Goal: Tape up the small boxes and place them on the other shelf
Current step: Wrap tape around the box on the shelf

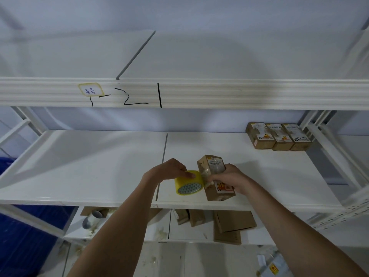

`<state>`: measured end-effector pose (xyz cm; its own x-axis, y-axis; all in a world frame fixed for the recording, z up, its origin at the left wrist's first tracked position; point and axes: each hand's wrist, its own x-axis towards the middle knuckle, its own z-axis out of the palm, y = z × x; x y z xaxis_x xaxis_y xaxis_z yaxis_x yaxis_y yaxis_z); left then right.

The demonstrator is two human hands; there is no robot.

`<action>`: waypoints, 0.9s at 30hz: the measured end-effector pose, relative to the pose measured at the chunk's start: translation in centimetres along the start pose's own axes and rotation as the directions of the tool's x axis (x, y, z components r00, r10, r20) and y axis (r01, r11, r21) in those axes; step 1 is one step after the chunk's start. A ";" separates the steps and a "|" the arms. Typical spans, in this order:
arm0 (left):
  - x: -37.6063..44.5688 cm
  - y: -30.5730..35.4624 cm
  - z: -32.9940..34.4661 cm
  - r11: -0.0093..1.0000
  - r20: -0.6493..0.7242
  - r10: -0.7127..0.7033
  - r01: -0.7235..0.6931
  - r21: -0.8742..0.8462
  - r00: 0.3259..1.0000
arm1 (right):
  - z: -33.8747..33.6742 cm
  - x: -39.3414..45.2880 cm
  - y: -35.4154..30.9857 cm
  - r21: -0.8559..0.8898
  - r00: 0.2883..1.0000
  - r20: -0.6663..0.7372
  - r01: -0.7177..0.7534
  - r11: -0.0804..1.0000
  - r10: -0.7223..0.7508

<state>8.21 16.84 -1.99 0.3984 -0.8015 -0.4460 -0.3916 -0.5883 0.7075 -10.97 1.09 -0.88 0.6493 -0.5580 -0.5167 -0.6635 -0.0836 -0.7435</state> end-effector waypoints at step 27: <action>0.9 1.5 -0.1 0.991 -0.106 -0.059 0.071 0.112 0.993 | -0.1 -0.5 -1.3 0.534 0.953 0.275 -0.044 0.844 -0.125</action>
<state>8.07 15.20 -1.30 0.5067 -0.7493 -0.4264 -0.4527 -0.6522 0.6081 -10.49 1.37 0.36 0.8039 -0.2944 -0.5168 -0.3902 0.3948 -0.8318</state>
